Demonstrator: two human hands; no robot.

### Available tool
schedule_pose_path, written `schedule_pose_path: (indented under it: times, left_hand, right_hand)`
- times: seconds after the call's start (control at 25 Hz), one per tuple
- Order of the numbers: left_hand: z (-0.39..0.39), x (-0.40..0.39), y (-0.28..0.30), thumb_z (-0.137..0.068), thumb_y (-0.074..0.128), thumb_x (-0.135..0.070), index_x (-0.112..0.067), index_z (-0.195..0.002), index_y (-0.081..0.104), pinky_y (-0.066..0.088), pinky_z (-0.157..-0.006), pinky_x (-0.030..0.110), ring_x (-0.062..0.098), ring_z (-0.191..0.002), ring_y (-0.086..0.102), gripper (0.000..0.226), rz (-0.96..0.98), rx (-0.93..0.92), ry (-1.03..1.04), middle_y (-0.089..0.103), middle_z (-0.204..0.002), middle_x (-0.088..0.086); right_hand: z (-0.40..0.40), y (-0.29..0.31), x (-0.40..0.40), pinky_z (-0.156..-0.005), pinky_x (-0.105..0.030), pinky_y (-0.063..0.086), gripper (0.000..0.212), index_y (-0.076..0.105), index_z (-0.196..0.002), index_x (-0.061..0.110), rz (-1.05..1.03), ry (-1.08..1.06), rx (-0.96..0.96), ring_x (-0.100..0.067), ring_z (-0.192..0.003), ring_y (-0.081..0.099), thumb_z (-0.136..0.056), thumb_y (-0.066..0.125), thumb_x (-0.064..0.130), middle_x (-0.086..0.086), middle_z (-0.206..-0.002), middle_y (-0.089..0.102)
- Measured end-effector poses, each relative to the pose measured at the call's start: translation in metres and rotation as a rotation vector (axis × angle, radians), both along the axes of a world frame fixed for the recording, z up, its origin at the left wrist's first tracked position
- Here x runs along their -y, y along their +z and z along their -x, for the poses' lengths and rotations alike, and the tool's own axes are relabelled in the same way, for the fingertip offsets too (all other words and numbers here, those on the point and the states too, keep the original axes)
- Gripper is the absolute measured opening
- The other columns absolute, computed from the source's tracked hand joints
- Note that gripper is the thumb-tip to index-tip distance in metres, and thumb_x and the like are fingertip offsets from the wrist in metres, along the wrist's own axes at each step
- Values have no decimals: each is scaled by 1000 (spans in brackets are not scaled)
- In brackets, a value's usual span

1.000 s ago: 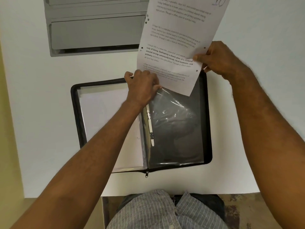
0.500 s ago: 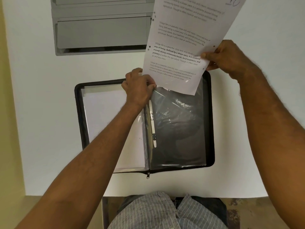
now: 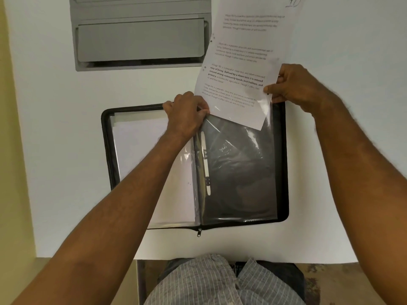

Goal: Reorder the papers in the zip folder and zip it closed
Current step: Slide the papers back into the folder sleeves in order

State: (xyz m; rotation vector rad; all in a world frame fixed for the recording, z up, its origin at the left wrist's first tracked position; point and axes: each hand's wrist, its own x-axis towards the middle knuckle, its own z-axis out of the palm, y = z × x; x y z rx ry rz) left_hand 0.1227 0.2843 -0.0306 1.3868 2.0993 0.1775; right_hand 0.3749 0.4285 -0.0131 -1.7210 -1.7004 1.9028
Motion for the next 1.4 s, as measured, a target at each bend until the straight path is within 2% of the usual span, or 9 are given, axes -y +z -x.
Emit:
schedule_pose_path:
  times: [0.2,0.36,0.44,0.56,0.76,0.96,1.04,1.2,1.4]
  left_hand:
    - [3,-3,-3,-91,75,-31,-30,-101,77,26,-94,38,20,-119,50,10,30,26,31,59,-120,-2]
    - [6,-4,-3,-89,78,-31,-30,-99,76,29,-93,38,20,-118,52,11,53,40,39,59,-120,-1]
    - [7,-5,-4,-88,79,-30,-29,-98,77,30,-91,38,20,-118,53,10,58,45,44,60,-120,-1]
    - [10,-3,-5,-88,78,-29,-27,-99,76,36,-96,38,20,-118,48,11,45,49,38,53,-119,0]
    - [11,-1,-4,-88,78,-26,-20,-97,77,46,-100,40,19,-112,48,11,-19,70,16,49,-115,1]
    - [10,3,-7,-91,76,-20,-13,-99,77,49,-94,33,20,-115,47,11,-91,-21,-64,51,-123,6]
    - [13,2,-7,-92,74,-19,-12,-99,76,48,-92,30,17,-111,48,10,-91,9,-68,53,-121,5]
    - [24,-6,-3,-96,67,-22,-19,-93,75,46,-99,45,16,-101,60,9,-19,76,-109,63,-102,-9]
    - [30,-8,-8,-98,62,-17,-16,-98,70,53,-90,35,12,-91,60,8,11,192,-117,67,-98,-4]
  right_hand:
    - [-2,3,-6,-73,-15,60,48,57,-140,11,21,41,29,-6,-98,67,-95,69,1,0,-125,66]
    - [0,6,-12,-81,-20,60,45,60,-138,11,46,57,37,-9,-105,67,-95,68,1,1,-128,67]
    - [2,8,-13,-78,-19,59,39,64,-132,11,64,32,24,-7,-102,70,-95,67,-1,4,-121,71]
    - [5,9,-15,-68,-14,57,33,64,-125,11,108,-1,0,3,-85,73,-95,65,-4,9,-109,71]
    - [3,6,-25,-72,-19,60,33,63,-129,4,152,-3,-4,-8,-99,73,-97,64,-2,2,-115,72]
    - [0,0,-26,-77,-29,64,33,64,-128,0,180,-24,47,-27,-115,69,-95,66,-2,-12,-125,71]
    - [1,0,-26,-76,-29,64,27,66,-122,2,183,-25,56,-28,-114,69,-95,66,-2,-13,-125,71]
    - [4,1,-28,-74,-28,64,26,66,-120,8,229,-13,52,-18,-102,72,-97,63,-3,-5,-119,73]
    - [6,0,-35,-70,-27,64,39,63,-134,5,256,18,25,-18,-100,73,-96,62,-4,-7,-123,73]
